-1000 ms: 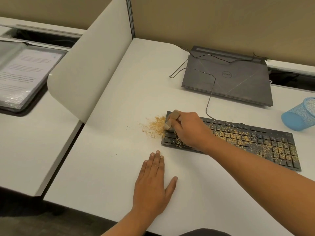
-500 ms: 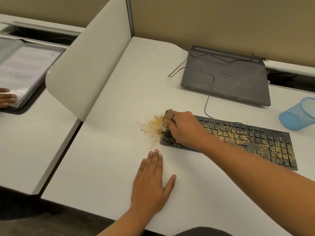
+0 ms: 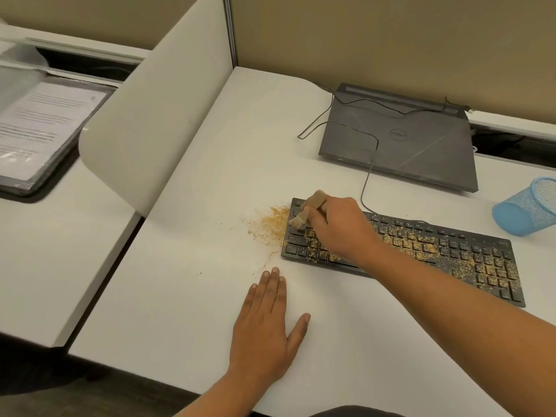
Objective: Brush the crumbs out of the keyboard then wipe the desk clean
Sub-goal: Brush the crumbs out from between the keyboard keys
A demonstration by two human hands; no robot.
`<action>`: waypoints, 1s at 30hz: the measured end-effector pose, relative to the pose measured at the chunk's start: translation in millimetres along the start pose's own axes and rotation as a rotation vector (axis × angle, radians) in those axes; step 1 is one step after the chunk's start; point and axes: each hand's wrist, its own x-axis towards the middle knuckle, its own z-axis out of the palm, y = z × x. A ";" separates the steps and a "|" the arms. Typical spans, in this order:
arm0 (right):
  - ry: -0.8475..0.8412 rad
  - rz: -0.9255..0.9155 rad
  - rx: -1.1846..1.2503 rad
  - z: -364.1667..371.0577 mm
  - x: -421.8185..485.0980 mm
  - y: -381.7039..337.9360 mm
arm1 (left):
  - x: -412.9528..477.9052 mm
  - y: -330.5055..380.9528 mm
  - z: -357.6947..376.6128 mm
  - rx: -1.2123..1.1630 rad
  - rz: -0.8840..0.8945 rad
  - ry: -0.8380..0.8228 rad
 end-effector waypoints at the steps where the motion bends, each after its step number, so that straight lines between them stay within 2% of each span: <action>1: -0.035 -0.010 0.022 1.3 -0.2 -1.8 | 0.5 1.1 -0.3 0.003 0.015 0.001; 6: 0.089 -0.004 0.013 -9.9 0.0 -1.4 | 5.7 13.3 3.6 0.036 0.124 -0.024; 10: -0.040 -0.026 0.057 -3.8 -7.1 -1.5 | 8.2 16.6 6.5 0.027 0.120 -0.047; 14: 0.009 -0.004 0.063 -4.4 -7.3 -0.5 | 7.7 16.1 4.9 0.026 0.127 -0.053; 18: -0.070 -0.060 -0.014 6.9 -18.4 -14.2 | 7.8 16.5 3.6 0.027 0.135 -0.071; 23: 0.111 0.003 0.100 6.6 -17.9 -14.5 | 7.5 16.8 5.1 0.018 0.136 -0.072; 27: 0.014 -0.002 0.117 19.6 -22.2 -12.9 | 8.5 17.1 3.1 0.030 0.124 -0.081; 30: 0.087 0.005 0.213 14.3 -18.9 -8.6 | 8.0 17.5 3.1 0.025 0.123 -0.084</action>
